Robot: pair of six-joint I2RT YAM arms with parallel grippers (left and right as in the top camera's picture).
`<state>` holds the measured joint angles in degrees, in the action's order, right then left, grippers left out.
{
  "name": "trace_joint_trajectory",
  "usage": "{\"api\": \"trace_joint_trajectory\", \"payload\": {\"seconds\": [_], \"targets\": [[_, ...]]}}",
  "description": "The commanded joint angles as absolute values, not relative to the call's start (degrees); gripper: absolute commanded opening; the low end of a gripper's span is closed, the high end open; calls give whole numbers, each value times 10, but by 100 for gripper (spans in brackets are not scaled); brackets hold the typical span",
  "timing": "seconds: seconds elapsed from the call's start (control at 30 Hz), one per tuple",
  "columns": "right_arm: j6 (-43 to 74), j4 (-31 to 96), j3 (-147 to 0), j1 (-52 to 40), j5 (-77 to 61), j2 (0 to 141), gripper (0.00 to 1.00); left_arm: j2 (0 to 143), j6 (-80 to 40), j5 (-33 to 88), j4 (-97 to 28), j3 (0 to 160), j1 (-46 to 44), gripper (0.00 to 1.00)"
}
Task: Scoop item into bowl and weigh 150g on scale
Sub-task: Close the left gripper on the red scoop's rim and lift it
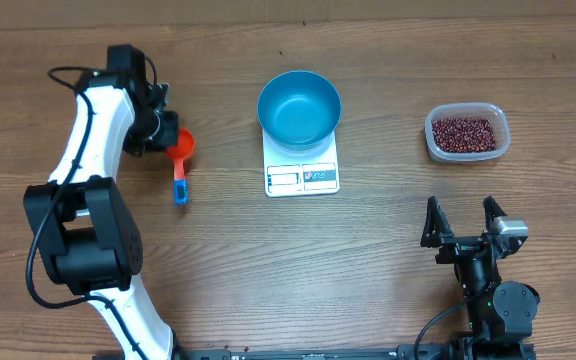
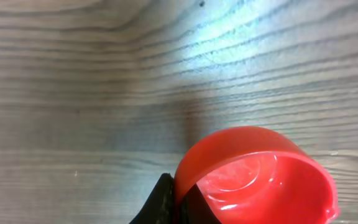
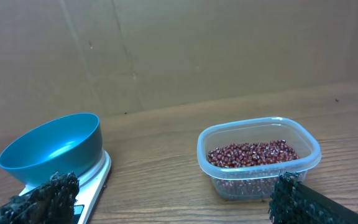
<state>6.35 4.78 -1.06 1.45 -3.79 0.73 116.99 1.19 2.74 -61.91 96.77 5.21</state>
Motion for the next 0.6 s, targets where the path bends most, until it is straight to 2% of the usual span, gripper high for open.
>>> {"api": "trace_joint_trajectory", "payload": {"seconds": [0.0, 0.1, 0.17, 0.23, 0.57], "targets": [[62, 46, -4, 12, -32, 2, 100, 1174, -121, 26, -653, 1019, 48, 4], [62, 46, -4, 12, -32, 2, 100, 1173, -255, 26, -692, 1037, 48, 4], [62, 46, -4, 12, -32, 2, 100, 1173, -391, 26, -723, 1039, 48, 4], [62, 46, -4, 12, -32, 2, 100, 1173, -463, 26, -742, 1039, 48, 4], [62, 46, -4, 12, -32, 2, 100, 1172, -546, -5, -803, 1039, 1, 4]]}}
